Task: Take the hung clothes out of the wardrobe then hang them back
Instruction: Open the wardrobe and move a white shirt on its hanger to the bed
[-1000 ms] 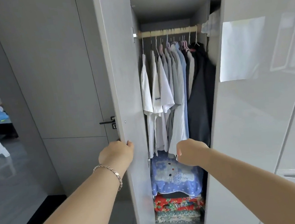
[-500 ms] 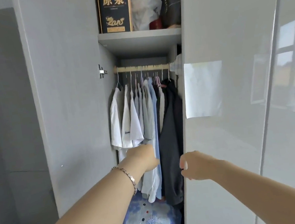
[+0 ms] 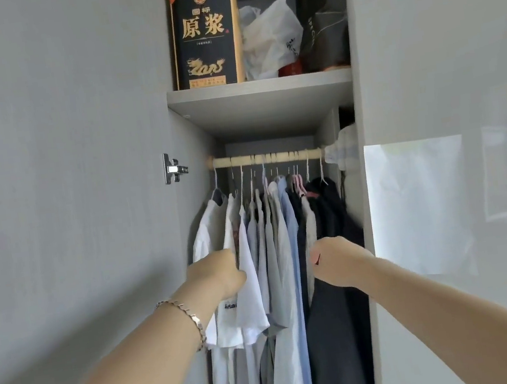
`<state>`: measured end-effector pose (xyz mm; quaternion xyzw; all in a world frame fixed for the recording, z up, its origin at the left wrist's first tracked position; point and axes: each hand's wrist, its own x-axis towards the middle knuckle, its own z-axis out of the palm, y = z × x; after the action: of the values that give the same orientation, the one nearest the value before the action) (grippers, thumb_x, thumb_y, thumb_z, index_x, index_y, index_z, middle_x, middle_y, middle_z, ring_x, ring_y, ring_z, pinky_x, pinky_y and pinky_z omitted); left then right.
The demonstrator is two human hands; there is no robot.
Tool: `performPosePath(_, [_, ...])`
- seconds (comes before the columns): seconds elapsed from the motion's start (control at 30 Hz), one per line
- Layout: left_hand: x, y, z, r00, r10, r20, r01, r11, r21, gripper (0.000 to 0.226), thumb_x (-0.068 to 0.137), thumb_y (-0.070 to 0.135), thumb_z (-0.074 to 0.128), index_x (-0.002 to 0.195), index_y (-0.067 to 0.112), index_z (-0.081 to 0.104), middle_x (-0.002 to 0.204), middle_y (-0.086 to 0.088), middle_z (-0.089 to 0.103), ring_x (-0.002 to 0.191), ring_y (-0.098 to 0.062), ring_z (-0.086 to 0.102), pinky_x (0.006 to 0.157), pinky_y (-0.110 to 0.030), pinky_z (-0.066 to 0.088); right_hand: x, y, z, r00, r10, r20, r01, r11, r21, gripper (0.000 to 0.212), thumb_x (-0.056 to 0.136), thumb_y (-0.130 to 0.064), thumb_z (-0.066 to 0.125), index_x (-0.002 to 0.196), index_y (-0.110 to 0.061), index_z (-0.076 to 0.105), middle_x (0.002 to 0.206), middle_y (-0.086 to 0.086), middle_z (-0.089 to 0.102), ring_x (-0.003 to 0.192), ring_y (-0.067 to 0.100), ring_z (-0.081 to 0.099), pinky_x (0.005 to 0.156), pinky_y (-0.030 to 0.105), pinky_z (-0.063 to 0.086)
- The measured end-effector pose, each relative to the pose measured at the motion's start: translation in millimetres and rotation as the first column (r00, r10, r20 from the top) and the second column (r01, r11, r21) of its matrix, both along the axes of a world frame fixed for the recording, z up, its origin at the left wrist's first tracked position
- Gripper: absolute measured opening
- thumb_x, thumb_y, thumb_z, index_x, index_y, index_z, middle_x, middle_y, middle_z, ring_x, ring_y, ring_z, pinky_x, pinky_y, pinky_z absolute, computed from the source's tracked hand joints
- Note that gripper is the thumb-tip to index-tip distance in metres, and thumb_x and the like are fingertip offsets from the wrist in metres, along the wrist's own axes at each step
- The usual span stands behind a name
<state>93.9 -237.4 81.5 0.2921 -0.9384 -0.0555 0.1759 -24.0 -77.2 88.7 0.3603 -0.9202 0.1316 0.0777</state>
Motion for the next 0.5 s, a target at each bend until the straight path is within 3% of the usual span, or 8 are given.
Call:
performPosePath(0.03, [-13,-14,3,1.0,0.002,-0.018,-0.002,1.0,0.004,0.01,0.089,0.022,0.04,0.082,0.016,0.044,0.072,0.003,0.051,0.072,-0.02,0.052,0.059,-0.025,0.035,-13,-17,6,1.0,-0.002,-0.012,0.001,1.0,-0.015,0.012,0.091,-0.02,0.044,0.089,-0.013,0.053,0.091,0.005,0.055,0.081,0.022,0.05,0.077,0.033,0.047])
performPosePath(0.1, [-40,-41,13,0.999,0.0,-0.037,0.0,1.0,0.008,0.014,0.09,0.022,0.041,0.078,0.016,0.044,0.07,0.003,0.05,0.072,-0.02,0.052,0.06,-0.025,0.036,-40,-51,20,1.0,-0.003,-0.018,0.002,0.998,-0.064,0.017,0.09,-0.018,0.043,0.077,-0.01,0.049,0.078,0.003,0.051,0.072,0.022,0.048,0.065,0.03,0.044])
performPosePath(0.2, [-75,-72,35,0.999,0.01,-0.048,-0.011,1.0,-0.029,0.023,0.092,0.024,0.04,0.07,0.018,0.042,0.068,0.005,0.047,0.073,-0.02,0.05,0.056,-0.024,0.034,-77,-97,41,1.0,-0.011,-0.029,0.006,0.986,-0.169,0.032,0.091,-0.014,0.04,0.06,-0.012,0.034,0.061,0.002,0.04,0.051,0.016,0.036,0.047,0.023,0.025])
performPosePath(0.27, [-94,-88,48,0.997,0.007,-0.072,-0.011,0.999,-0.051,0.021,0.093,0.026,0.04,0.075,0.018,0.045,0.072,0.005,0.048,0.077,-0.02,0.051,0.061,-0.026,0.036,-97,-122,52,1.0,-0.02,-0.012,0.017,0.976,-0.215,0.024,0.095,-0.017,0.038,0.074,-0.009,0.046,0.075,0.007,0.05,0.056,0.016,0.042,0.047,0.023,0.026])
performPosePath(0.3, [-103,-94,53,0.997,0.004,-0.077,-0.008,0.998,-0.056,0.018,0.094,0.026,0.04,0.081,0.017,0.048,0.076,0.004,0.05,0.079,-0.02,0.051,0.064,-0.026,0.038,-106,-133,56,1.0,-0.027,0.002,0.026,0.976,-0.217,0.02,0.098,-0.018,0.037,0.095,-0.006,0.051,0.095,0.012,0.054,0.068,0.021,0.051,0.051,0.025,0.031])
performPosePath(0.33, [-111,-100,55,0.997,0.0,-0.078,-0.004,0.998,-0.059,0.016,0.094,0.027,0.04,0.088,0.017,0.05,0.082,0.003,0.053,0.081,-0.02,0.052,0.065,-0.027,0.039,-117,-144,59,0.999,-0.035,0.021,0.038,0.975,-0.218,0.028,0.099,-0.019,0.035,0.118,-0.002,0.048,0.118,0.017,0.051,0.089,0.027,0.056,0.054,0.027,0.034])
performPosePath(0.4, [-124,-110,58,0.996,0.0,-0.088,-0.006,0.998,-0.066,0.017,0.095,0.027,0.04,0.096,0.016,0.053,0.09,0.001,0.055,0.081,-0.019,0.052,0.06,-0.025,0.037,-136,-163,63,0.997,-0.024,0.076,0.044,0.965,-0.26,0.039,0.1,-0.018,0.035,0.132,0.003,0.041,0.134,0.019,0.046,0.117,0.032,0.051,0.056,0.026,0.032])
performPosePath(0.5, [-140,-123,59,0.991,0.035,-0.132,-0.046,0.996,-0.079,0.019,0.094,0.027,0.041,0.1,0.016,0.056,0.1,-0.001,0.058,0.086,-0.021,0.055,0.066,-0.025,0.04,-162,-188,68,0.978,0.06,0.199,0.018,0.93,-0.368,0.036,0.097,-0.012,0.036,0.126,0.005,0.05,0.13,0.022,0.053,0.096,0.025,0.05,0.052,0.018,0.027])
